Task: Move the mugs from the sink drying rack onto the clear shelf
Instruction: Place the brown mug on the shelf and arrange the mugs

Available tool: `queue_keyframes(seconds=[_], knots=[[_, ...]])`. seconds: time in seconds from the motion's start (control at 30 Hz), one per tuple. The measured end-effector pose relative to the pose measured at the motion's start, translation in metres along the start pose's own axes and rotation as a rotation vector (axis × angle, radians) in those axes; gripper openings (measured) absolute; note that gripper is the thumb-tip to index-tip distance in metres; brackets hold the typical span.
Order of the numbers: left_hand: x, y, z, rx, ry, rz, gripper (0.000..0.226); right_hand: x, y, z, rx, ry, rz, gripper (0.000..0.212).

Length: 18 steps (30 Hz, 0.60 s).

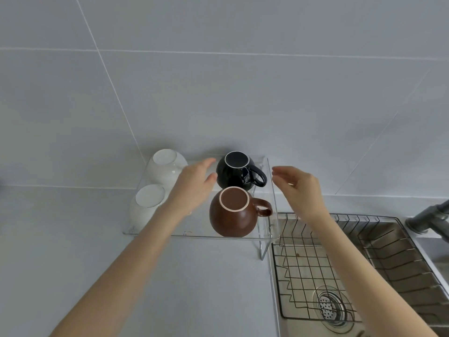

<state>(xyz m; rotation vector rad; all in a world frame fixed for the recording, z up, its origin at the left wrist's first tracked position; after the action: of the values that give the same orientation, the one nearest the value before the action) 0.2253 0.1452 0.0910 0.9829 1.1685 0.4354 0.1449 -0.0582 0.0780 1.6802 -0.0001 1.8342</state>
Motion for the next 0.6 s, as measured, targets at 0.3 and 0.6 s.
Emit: queue_keyframes(seconds=[0.3,0.6], knots=[[-0.004,-0.030,0.056,0.272,-0.060,0.045,0.054,-0.012,-0.041,0.016,0.002,0.040,-0.180,0.020],[0.006,-0.030,0.055,0.060,-0.078,0.042,0.049,-0.016,-0.033,0.049,-0.012,0.016,-0.076,0.023]])
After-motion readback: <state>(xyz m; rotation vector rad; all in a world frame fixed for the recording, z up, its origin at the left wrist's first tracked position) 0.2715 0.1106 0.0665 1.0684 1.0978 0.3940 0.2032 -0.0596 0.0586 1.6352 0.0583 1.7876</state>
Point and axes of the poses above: each hand's wrist, its own z-axis towards the middle knuckle, its own y-axis out of the back of the hand, x = y × z, the point moved 5 cm from there along z, towards the middle knuckle, and after that the axes turned 6 degrees about z, right-handed, at the moved point
